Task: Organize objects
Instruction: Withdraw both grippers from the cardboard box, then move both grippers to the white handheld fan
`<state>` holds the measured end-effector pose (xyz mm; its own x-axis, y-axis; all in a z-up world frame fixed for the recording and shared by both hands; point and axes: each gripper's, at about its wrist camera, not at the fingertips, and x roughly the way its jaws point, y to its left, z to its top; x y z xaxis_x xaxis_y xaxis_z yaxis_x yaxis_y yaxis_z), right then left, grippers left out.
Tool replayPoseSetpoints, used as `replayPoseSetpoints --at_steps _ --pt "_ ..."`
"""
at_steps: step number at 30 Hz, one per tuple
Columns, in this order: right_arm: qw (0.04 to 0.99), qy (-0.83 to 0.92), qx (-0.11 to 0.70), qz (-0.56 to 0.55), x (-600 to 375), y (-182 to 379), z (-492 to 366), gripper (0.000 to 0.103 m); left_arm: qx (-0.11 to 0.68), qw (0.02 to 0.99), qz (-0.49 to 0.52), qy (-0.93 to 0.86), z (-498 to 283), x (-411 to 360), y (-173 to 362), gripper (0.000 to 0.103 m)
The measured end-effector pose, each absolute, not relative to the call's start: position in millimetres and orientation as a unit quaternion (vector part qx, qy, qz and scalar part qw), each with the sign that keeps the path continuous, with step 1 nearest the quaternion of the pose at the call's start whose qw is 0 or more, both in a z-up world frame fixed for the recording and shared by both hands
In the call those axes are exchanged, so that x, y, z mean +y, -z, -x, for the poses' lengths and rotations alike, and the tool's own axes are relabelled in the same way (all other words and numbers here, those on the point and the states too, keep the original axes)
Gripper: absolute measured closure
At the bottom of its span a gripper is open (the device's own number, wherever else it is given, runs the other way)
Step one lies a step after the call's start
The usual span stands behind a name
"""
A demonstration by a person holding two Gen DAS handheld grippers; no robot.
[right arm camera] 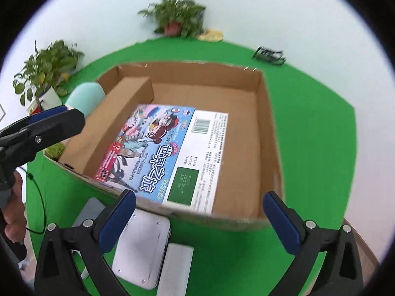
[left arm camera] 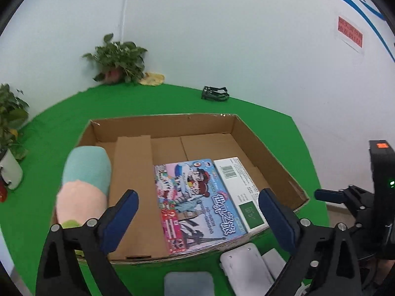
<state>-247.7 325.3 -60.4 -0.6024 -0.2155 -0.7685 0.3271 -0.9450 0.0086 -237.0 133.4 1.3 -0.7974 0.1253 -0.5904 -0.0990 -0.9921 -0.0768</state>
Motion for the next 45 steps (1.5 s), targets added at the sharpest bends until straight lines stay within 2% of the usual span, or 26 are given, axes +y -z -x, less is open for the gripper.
replayPoseSetpoints --at_steps 3,12,24,34,42,45 --pt "0.146 0.907 0.049 -0.392 328.0 51.1 221.8 0.001 0.000 0.030 0.285 -0.958 207.6 132.7 -11.5 0.002" --pt "0.138 0.934 0.029 -0.329 324.9 30.8 153.6 0.001 -0.006 -0.018 0.269 -0.963 148.4 122.2 -17.9 0.001" --pt "0.161 0.930 0.023 -0.329 310.9 29.4 125.6 0.001 0.010 -0.026 0.275 -0.961 112.6 128.4 -22.7 0.001" --pt "0.167 0.928 0.032 -0.331 317.8 45.4 110.8 0.001 0.013 0.011 0.298 -0.954 115.4 138.7 -8.4 0.001" --pt "0.165 0.900 0.009 -0.404 341.5 90.1 105.6 0.001 -0.022 0.085 0.365 -0.927 136.2 151.1 21.9 0.001" --pt "0.161 0.897 0.010 -0.412 341.9 97.9 103.4 0.005 -0.022 0.104 0.382 -0.918 143.3 158.4 33.5 0.001"
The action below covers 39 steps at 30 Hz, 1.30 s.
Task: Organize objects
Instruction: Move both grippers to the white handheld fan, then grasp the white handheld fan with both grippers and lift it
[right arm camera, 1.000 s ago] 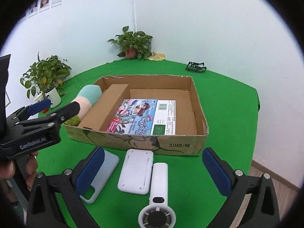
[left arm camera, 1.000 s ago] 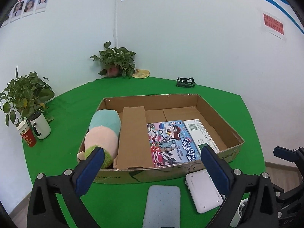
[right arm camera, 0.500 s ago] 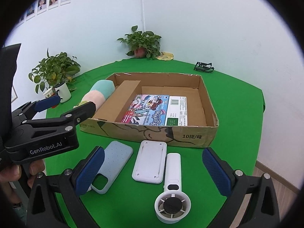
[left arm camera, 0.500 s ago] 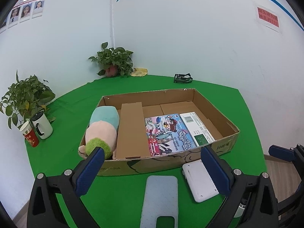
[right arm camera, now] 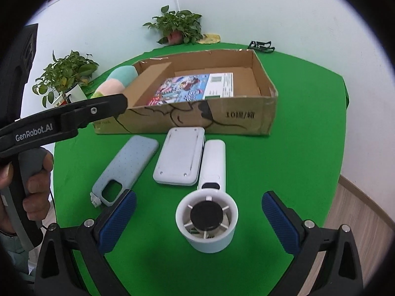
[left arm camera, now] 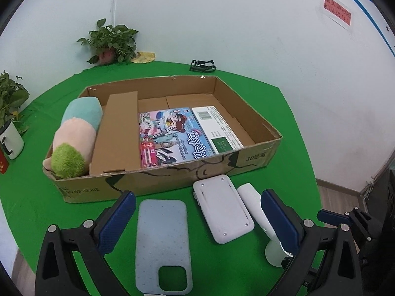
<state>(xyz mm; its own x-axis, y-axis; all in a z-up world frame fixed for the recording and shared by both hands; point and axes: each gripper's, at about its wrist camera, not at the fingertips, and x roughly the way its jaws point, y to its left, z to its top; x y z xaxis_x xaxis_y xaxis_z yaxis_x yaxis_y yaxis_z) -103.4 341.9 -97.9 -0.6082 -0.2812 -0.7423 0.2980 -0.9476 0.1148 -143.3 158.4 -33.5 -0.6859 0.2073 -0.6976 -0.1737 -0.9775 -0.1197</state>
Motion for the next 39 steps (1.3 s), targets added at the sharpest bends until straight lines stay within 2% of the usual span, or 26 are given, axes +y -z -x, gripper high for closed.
replayPoseSetpoints --at_steps 4,6,8,10,14,20,22,28,31,38,39 --pt "0.157 0.897 0.018 -0.413 339.3 101.3 102.3 0.015 -0.038 0.125 0.406 -0.905 151.5 161.7 48.8 0.001" --pt "0.151 0.896 0.022 -0.417 339.2 103.8 104.2 0.025 -0.053 0.135 0.417 -0.897 153.7 160.3 55.7 0.001" --pt "0.148 0.892 0.026 -0.427 339.1 107.5 106.9 0.041 -0.066 0.145 0.426 -0.891 155.1 158.5 60.7 0.002" --pt "0.149 0.889 0.029 -0.432 338.5 110.6 108.0 0.046 -0.077 0.152 0.437 -0.883 155.7 157.9 65.6 0.003" --pt "0.151 0.889 0.035 -0.432 335.7 111.7 107.5 0.046 -0.091 0.171 0.450 -0.872 156.1 160.5 71.4 0.004" --pt "0.154 0.886 -0.001 -0.438 345.4 112.6 107.4 0.047 -0.123 0.226 0.483 -0.837 163.5 174.1 81.1 0.006" --pt "0.154 0.884 -0.013 -0.440 349.4 113.0 106.0 0.047 -0.129 0.242 0.493 -0.826 167.9 181.4 85.0 0.012" --pt "0.159 0.875 -0.032 -0.457 357.0 113.2 92.6 0.047 -0.151 0.302 0.523 -0.783 170.0 207.5 98.9 0.016" --pt "0.160 0.872 -0.035 -0.460 357.7 113.1 80.9 0.047 -0.174 0.332 0.545 -0.750 167.8 216.5 112.2 0.023" --pt "0.173 0.864 -0.020 -0.472 349.9 112.1 62.9 0.047 -0.205 0.351 0.569 -0.715 158.9 222.6 133.7 0.028" --pt "0.173 0.864 -0.019 -0.472 349.2 112.2 61.8 0.047 -0.211 0.347 0.573 -0.712 159.9 221.4 137.8 0.031"
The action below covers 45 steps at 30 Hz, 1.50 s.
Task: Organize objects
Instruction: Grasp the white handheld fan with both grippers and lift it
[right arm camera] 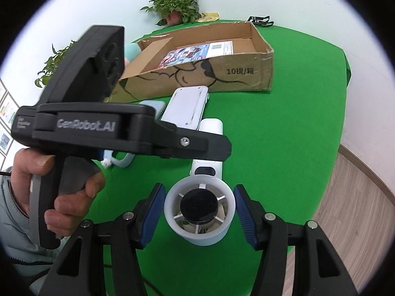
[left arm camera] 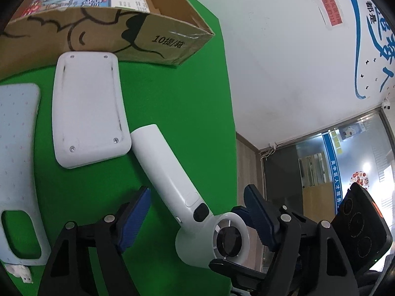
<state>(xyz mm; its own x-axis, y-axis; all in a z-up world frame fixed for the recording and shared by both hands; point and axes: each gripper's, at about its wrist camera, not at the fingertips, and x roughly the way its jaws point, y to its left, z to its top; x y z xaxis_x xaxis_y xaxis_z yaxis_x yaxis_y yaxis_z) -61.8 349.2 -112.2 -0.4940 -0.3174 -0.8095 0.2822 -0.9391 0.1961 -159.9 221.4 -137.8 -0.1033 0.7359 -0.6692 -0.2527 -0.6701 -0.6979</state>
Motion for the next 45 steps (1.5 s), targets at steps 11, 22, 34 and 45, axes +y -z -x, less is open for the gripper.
replayPoseSetpoints --at_steps 11,22,34,45 --pt "0.176 0.865 -0.004 -0.470 342.9 107.8 57.2 0.047 -0.240 0.320 0.590 -0.701 174.0 220.3 158.4 0.066" --pt "0.180 0.892 0.013 -0.414 338.5 81.8 55.9 0.047 -0.215 0.327 0.510 -0.766 174.5 219.8 92.8 0.073" --pt "0.184 0.930 0.024 -0.318 339.1 31.6 85.7 0.047 -0.175 0.351 0.400 -0.828 201.3 207.5 -25.3 0.077" --pt "0.193 0.938 0.021 -0.286 338.4 8.4 131.6 0.047 -0.151 0.345 0.365 -0.851 231.1 199.6 -80.8 0.077"
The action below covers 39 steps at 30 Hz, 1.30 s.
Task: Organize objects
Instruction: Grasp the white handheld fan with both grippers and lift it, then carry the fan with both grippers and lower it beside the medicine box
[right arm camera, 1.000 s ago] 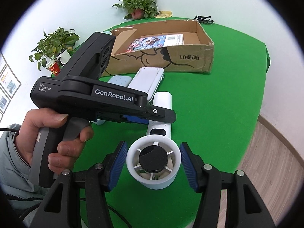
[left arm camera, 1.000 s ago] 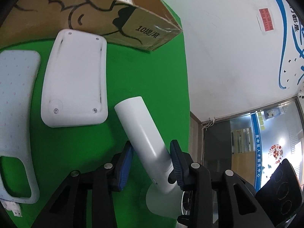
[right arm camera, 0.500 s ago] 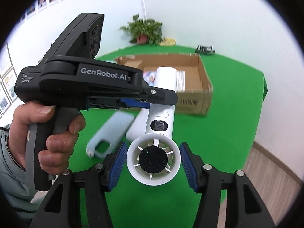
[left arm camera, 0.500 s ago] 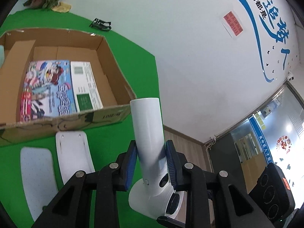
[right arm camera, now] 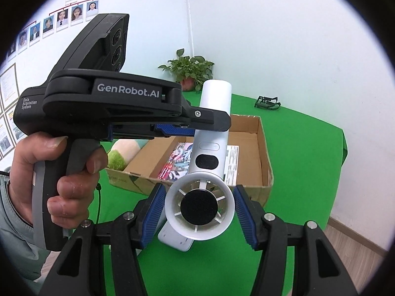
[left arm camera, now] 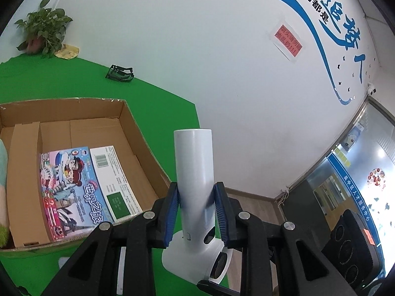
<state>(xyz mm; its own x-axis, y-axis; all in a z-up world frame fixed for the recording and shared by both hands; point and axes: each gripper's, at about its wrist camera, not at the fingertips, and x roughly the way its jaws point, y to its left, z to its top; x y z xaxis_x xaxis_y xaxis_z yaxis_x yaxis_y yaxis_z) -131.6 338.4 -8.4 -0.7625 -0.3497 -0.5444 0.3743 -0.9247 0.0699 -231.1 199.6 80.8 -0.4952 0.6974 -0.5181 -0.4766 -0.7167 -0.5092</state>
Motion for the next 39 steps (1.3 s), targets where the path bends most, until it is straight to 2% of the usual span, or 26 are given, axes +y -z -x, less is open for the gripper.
replayPoseSetpoints --at_steps 8,13,27,39 --pt "0.199 0.937 0.035 -0.286 346.1 -4.6 185.4 0.047 -0.163 0.344 0.369 -0.848 286.5 203.0 -93.3 0.077" --pt "0.206 0.927 0.052 -0.308 352.3 0.5 226.2 0.047 -0.178 0.336 0.381 -0.843 323.9 206.5 -81.1 0.077" --pt "0.218 0.893 0.028 -0.394 380.0 58.0 300.6 0.047 -0.254 0.321 0.467 -0.784 423.1 212.5 18.3 0.078" --pt "0.201 0.853 0.039 -0.480 379.8 100.2 330.4 0.047 -0.311 0.292 0.536 -0.728 455.2 222.3 113.5 0.078"
